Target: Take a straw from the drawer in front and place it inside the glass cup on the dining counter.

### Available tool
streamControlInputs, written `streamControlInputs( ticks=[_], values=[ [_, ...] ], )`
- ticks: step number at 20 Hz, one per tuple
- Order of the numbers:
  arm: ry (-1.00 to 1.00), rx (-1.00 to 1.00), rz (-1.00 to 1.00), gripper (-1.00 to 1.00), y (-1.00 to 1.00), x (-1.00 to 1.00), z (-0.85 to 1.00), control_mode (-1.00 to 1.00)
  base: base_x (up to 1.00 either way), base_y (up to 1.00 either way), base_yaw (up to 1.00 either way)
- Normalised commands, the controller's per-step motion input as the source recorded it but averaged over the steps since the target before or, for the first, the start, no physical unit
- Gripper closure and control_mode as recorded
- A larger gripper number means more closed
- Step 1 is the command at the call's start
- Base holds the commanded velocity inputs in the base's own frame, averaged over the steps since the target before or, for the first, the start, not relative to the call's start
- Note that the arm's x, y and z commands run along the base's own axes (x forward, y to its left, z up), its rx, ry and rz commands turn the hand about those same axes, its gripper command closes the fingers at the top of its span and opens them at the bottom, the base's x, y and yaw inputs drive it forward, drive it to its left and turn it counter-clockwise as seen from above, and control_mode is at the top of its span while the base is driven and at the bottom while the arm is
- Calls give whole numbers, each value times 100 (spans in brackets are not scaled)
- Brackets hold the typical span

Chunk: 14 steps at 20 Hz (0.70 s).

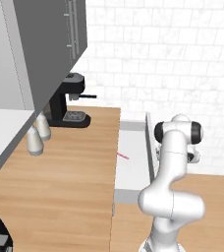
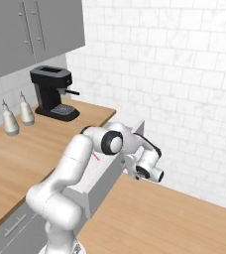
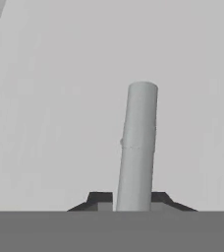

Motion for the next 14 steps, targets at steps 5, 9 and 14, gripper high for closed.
streamControlInputs(
  ticks=[5, 9, 14],
  values=[
    [8, 0, 0, -100, -22, -86, 0, -100, 0, 0, 0],
    [6, 0, -1, -100, 0, -100, 1, -100, 0, 0, 0],
    [-2, 0, -2, -100, -15, -100, 66, -100, 0, 0, 0]
  ],
)
